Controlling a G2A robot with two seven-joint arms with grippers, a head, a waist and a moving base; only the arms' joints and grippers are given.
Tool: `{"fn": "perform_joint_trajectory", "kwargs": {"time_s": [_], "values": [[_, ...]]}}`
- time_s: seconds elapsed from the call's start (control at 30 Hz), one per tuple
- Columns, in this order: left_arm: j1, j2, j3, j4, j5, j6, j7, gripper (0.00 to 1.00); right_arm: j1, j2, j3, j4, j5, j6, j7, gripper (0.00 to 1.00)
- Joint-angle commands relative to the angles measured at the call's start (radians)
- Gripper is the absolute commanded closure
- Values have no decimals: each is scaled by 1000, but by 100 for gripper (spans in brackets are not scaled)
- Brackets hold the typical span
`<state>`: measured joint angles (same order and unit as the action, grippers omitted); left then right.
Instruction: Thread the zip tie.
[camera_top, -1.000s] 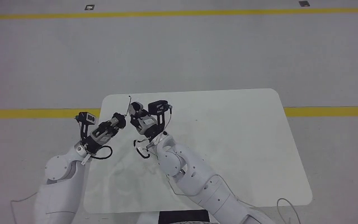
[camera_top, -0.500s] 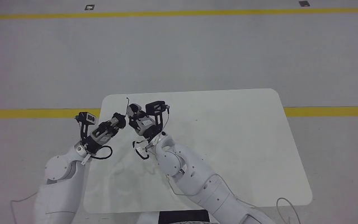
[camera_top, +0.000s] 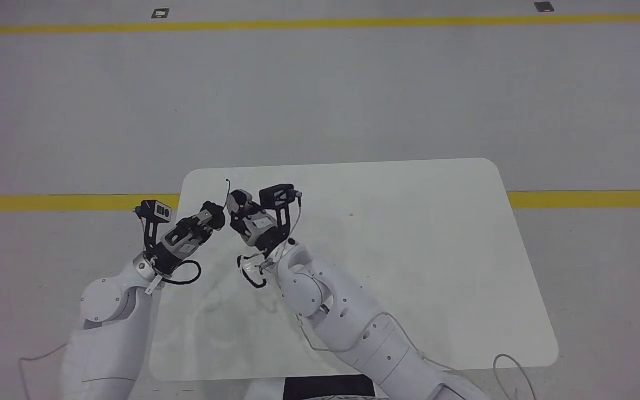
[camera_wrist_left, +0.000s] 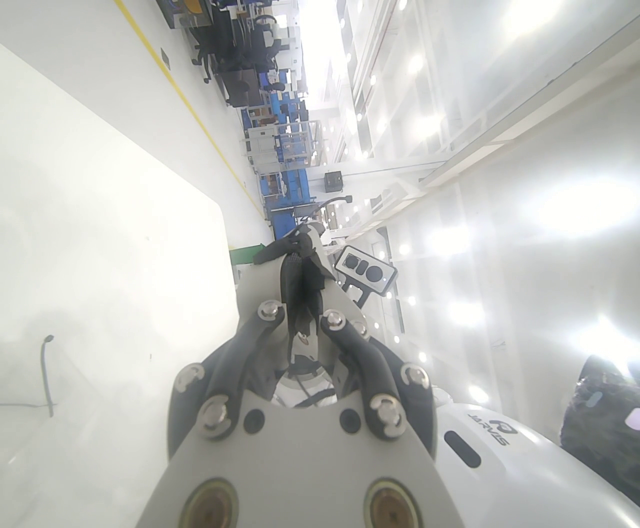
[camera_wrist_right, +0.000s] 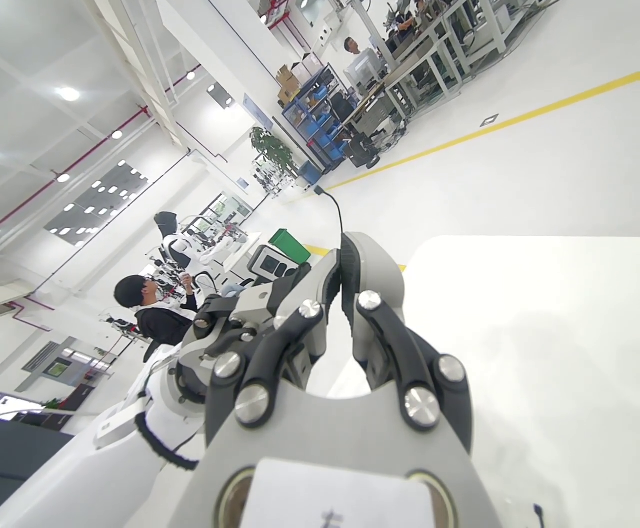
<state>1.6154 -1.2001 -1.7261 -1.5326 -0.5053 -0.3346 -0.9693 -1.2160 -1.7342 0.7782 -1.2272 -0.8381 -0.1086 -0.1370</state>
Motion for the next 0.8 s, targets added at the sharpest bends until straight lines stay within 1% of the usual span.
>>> {"fn": "perform_joint_trajectory", "kwargs": {"time_s": [0.0,0.5,0.53,0.57,0.6,0.63,0.77], "values": [[0,0,0,0,0,0,0,100,0,-1,-1,1,0,0,1,100],[0,0,0,0,0,0,0,100,-9,-3,-1,1,-5,0,-7,100],[0,0,0,0,0,0,0,100,-11,-3,-1,0,-5,2,-9,89],[0,0,0,0,0,0,0,100,-13,-3,0,-1,-5,4,-12,68],[0,0,0,0,0,0,0,100,-14,-3,1,-2,-5,6,-15,18],[0,0,0,0,0,0,0,100,-16,-3,3,-5,-6,7,-19,0],[0,0,0,0,0,0,0,100,-26,1,17,-17,-15,5,-43,0]]}}
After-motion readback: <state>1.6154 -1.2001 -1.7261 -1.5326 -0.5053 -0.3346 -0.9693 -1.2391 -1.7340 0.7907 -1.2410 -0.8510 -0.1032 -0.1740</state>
